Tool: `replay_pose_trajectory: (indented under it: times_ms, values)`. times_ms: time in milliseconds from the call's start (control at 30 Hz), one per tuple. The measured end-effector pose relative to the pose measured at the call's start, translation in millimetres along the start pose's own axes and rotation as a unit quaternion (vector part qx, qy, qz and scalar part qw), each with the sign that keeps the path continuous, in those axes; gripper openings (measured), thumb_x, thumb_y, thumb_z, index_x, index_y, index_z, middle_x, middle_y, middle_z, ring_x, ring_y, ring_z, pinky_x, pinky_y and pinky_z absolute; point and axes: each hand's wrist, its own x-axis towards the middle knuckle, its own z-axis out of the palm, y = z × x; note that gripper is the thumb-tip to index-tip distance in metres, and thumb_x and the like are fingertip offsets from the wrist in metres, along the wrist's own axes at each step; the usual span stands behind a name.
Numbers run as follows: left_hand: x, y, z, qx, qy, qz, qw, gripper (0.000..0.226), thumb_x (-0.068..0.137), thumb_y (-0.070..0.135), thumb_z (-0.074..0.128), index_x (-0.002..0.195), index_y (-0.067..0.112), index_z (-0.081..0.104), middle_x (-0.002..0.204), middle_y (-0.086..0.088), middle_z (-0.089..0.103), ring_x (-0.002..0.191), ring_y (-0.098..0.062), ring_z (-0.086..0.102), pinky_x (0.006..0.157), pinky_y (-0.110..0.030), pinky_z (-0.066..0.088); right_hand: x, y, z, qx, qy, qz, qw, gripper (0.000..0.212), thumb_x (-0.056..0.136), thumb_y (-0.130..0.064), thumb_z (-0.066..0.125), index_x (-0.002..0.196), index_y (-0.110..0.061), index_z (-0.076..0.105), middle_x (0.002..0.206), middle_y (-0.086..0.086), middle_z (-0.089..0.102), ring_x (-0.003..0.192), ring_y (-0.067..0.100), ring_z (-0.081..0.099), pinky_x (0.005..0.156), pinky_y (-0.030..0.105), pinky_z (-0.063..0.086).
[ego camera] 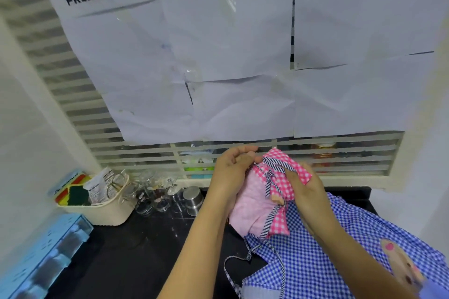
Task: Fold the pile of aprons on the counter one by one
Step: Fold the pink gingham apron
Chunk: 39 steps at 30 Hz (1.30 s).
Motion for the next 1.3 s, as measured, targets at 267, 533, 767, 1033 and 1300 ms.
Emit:
replay_pose_trajectory:
  times_ms: [267,533,767,1033,1300]
  values:
    - [-19,13,-14,0.215,-0.084,0.059,0.971,0.057,0.071,0.018,0.084,0.118,0.036,0.059,0.107,0.008,0.058,0.1,-0.009,0.06,0.078,-0.02,0.054,20,-28,19,0.106,0.05,0.005,0.993,0.019,0.096,-0.02,0.052,0.11,-0.01,0.062,0.101,0.012,0.07,0.091,0.027,0.069,0.079,0.043,0.057]
    - [-29,36,-42,0.283,-0.043,0.101,0.953,0.052,0.07,0.025,0.085,0.102,0.036,0.045,0.108,0.01,0.057,0.09,-0.005,0.06,0.068,-0.014,0.049,26,-65,57,0.123,0.01,-0.041,0.992,0.013,0.096,-0.028,0.054,0.085,-0.02,0.057,0.087,0.012,0.068,0.082,0.032,0.067,0.074,0.048,0.054]
    - [-36,47,-65,0.325,0.035,0.212,0.921,0.045,0.077,0.024,0.079,0.079,0.025,0.034,0.067,0.01,0.033,0.061,-0.007,0.03,0.055,-0.024,0.026,73,-110,80,0.121,-0.169,0.208,0.956,0.016,0.091,-0.016,0.057,0.094,-0.001,0.063,0.078,0.013,0.071,0.072,0.024,0.068,0.07,0.037,0.058]
    - [-12,94,-67,0.455,0.111,0.125,0.875,0.069,0.071,0.023,0.081,0.128,0.029,0.042,0.099,0.0,0.064,0.079,-0.017,0.064,0.065,-0.028,0.054,89,-147,67,-0.156,-0.121,-0.142,0.97,0.009,0.086,-0.008,0.062,0.095,-0.009,0.061,0.092,-0.004,0.063,0.08,0.009,0.058,0.074,0.02,0.048]
    - [18,158,-29,0.514,0.196,0.242,0.799,0.027,0.07,0.022,0.073,0.073,0.011,0.049,0.06,0.001,0.05,0.059,-0.02,0.047,0.046,-0.027,0.028,66,-195,106,-0.311,-0.143,-0.325,0.882,0.013,0.084,-0.021,0.07,0.078,-0.012,0.062,0.069,-0.003,0.061,0.056,0.001,0.052,0.057,0.014,0.042]
